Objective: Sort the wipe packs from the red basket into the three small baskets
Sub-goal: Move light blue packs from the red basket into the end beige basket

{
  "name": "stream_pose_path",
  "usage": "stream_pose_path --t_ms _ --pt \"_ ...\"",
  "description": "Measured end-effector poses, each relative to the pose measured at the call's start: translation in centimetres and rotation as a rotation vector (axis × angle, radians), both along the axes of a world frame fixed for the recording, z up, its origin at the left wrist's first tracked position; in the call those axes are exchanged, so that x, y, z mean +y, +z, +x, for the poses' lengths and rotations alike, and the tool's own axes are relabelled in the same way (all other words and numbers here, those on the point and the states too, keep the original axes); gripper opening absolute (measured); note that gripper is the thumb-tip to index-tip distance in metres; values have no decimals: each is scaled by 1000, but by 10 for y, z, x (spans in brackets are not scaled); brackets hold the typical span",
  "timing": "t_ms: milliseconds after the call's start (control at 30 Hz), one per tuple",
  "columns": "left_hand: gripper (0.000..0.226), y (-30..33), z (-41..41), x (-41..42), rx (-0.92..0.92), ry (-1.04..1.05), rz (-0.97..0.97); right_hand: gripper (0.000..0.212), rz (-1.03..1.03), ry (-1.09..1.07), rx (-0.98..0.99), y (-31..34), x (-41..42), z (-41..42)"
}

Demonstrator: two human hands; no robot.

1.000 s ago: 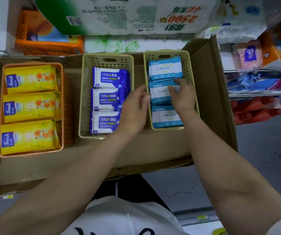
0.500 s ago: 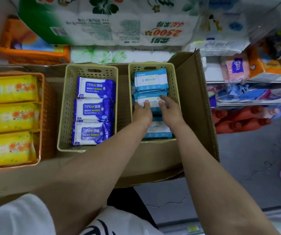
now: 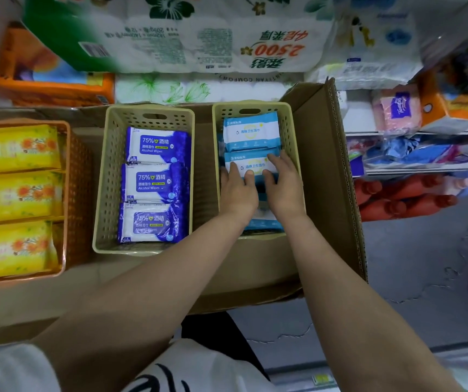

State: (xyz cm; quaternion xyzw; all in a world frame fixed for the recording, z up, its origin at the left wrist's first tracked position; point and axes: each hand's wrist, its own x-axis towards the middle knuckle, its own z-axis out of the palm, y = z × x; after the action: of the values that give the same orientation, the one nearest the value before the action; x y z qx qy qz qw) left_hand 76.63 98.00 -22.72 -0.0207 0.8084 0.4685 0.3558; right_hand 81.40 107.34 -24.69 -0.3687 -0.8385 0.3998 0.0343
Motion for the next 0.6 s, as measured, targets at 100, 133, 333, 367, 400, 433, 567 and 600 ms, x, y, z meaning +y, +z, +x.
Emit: stream_pose_path --t_ms 100,133,333,367,400,433,567,600 --pt "43 11 -2 -7 183 36 86 41 134 86 9 2 -2 0" --pt "40 15 -6 -12 240 78 115 42 154 115 -17 3 -3 -1" --pt "31 12 -48 -50 375 241 -44 44 227 236 -227 -1 2 -5" --pt "32 10 -51 -53 354 219 -34 44 239 231 -234 -2 3 -5" --pt "33 10 -53 -54 344 201 -27 43 253 224 -237 -1 3 -5" --pt "35 9 -55 -55 349 197 -40 43 265 217 -240 -1 2 -5" --pt "44 6 -59 -64 332 180 -128 42 264 184 -248 -1 0 -8" --pt "47 4 -58 -68 299 150 -113 41 258 173 -246 -1 0 -9"
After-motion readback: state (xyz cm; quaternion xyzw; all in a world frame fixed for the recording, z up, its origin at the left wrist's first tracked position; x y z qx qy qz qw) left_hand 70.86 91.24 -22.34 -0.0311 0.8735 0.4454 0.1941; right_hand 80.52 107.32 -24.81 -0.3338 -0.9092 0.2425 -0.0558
